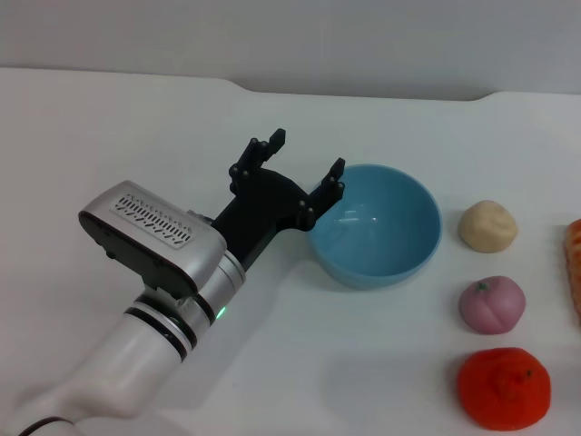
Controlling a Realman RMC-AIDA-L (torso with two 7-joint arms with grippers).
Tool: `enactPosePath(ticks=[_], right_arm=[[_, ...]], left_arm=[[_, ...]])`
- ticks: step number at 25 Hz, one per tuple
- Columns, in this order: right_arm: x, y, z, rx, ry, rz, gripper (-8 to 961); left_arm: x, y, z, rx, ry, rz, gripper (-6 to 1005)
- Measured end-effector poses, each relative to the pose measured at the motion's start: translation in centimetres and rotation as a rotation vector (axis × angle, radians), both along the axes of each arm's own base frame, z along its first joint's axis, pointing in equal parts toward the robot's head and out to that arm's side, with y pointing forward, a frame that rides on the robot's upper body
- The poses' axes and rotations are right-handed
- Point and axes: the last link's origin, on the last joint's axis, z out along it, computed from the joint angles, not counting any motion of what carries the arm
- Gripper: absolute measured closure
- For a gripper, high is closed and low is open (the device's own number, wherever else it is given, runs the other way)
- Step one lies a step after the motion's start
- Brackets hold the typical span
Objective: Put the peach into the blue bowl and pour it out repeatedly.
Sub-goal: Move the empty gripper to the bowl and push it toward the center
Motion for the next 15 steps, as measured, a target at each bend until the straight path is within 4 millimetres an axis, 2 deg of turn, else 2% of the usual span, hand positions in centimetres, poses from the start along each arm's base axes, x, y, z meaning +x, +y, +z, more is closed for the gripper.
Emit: enactPosePath(ticks=[11, 15], right_arm=[[0.0, -0.1, -0.1, -0.001, 0.004, -0.002, 283], [0.0, -0.2, -0.1, -0.001, 0.004, -0.003, 283]], left_arm=[[0.1, 0.0, -0.2, -0.020, -0.001, 0.012, 187], [1.4, 0.4, -0.8, -0.095, -0.038, 0.065, 186]])
